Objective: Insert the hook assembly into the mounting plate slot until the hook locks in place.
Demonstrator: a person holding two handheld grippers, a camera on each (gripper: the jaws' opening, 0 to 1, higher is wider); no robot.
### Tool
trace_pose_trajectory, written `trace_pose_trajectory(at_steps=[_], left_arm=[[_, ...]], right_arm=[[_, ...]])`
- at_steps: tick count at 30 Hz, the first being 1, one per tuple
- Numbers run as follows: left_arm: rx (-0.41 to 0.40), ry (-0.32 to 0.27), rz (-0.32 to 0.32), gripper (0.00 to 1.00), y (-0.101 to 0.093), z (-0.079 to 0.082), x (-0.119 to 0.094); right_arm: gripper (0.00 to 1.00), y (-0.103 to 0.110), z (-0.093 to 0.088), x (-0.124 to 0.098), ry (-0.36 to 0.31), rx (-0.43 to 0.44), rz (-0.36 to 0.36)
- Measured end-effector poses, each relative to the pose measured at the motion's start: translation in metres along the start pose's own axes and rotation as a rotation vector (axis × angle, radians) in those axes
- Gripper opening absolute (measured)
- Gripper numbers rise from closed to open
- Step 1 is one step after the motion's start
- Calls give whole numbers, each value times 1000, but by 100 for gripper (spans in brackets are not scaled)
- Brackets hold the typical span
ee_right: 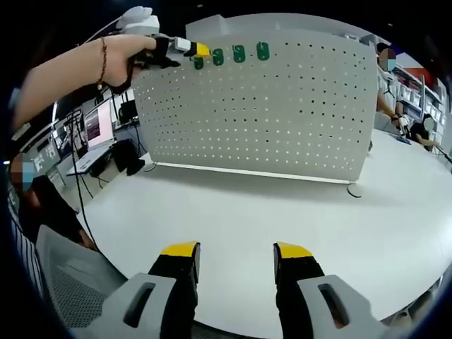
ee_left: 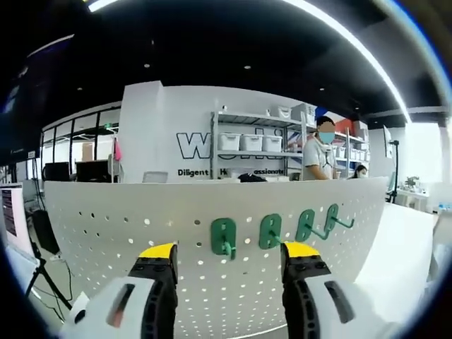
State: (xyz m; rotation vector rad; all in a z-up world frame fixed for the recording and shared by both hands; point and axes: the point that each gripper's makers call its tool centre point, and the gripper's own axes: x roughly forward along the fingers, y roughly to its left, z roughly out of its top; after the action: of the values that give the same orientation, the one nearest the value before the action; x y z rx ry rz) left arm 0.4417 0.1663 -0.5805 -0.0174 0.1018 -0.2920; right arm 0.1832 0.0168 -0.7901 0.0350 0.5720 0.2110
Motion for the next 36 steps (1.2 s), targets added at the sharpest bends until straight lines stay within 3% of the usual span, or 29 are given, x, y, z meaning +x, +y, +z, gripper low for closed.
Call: trace_pose_trajectory(at_steps=[13,17,20,25,31,36], left_arm=[[-5,56,-99,78,16,-21,-34],[5,84,-128,80,19,-32,-49],[-39,124,-164,82,15,-43,-62],[-34,161,-203,85,13,-58,-76],[-51,188,-224,90,15,-70,-90],[-67,202,-253,95,15,-77,-106]], right_arm=[[44,-7,5,-1,-25,-22,-30],[51,-13,11,-3,-41,-34,-46],[55,-20,17,-5,-53,-29,-55],[66,-28,35,-8,-89,-49,-83],[70,-26,54,-14,-133,-70,-88],[73,-25,58,-16,-140,-75,-91]])
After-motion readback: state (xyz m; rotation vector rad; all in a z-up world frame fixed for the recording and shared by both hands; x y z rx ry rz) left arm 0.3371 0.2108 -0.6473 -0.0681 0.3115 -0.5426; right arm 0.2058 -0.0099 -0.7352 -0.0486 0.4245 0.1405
